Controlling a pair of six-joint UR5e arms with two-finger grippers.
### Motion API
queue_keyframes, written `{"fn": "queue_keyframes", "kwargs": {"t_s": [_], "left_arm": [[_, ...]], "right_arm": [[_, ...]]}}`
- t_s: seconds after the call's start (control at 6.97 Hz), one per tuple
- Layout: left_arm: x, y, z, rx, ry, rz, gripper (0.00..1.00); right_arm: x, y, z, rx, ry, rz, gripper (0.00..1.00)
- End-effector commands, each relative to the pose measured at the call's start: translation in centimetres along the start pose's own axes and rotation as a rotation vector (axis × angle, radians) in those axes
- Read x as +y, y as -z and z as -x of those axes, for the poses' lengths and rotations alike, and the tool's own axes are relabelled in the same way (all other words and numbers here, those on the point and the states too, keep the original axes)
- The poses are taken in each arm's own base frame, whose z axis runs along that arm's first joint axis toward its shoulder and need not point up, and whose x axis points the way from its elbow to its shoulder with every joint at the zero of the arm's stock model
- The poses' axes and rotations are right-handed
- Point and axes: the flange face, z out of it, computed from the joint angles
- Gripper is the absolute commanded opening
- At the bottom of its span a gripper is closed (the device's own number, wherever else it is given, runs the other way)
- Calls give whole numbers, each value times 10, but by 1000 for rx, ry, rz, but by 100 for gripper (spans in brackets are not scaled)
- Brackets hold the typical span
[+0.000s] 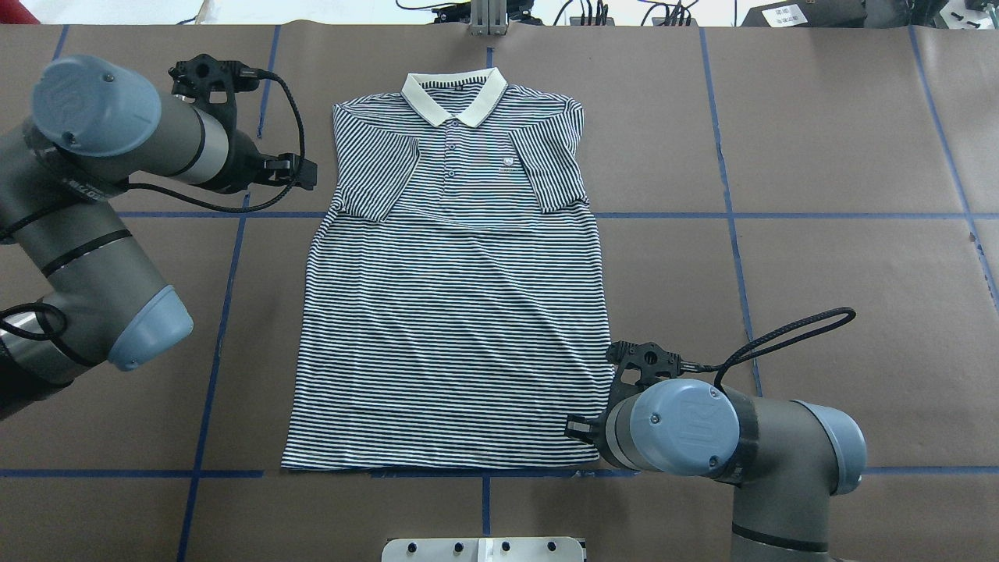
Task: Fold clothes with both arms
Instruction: 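Grasp both hem corners nearest the robot with left and right grippers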
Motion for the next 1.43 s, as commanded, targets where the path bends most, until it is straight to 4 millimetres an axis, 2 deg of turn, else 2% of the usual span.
{"fn": "queue_keyframes", "kwargs": {"t_s": [0.0, 0.14, 0.29, 0.57, 0.72, 1.15, 1.29], "left_arm": [[95, 24, 23, 13, 193, 77, 100], [141, 23, 7, 8, 275, 86, 100], [200, 0, -13, -36, 357, 104, 100], [291, -23, -37, -131, 435, 140, 99], [310, -26, -40, -171, 437, 154, 98], [313, -28, -40, -178, 438, 155, 93], [314, -33, -37, -190, 436, 153, 50]], "right_arm": [[-13, 28, 1, -46, -14, -13, 0], [-13, 30, 2, -51, -15, -12, 0], [-13, 31, 5, -54, -13, -12, 0], [-13, 34, 6, -62, -13, -16, 0], [-15, 33, 5, -57, -16, -15, 0], [-16, 37, 6, -65, -17, -17, 0], [-17, 37, 5, -64, -18, -17, 0]]}}
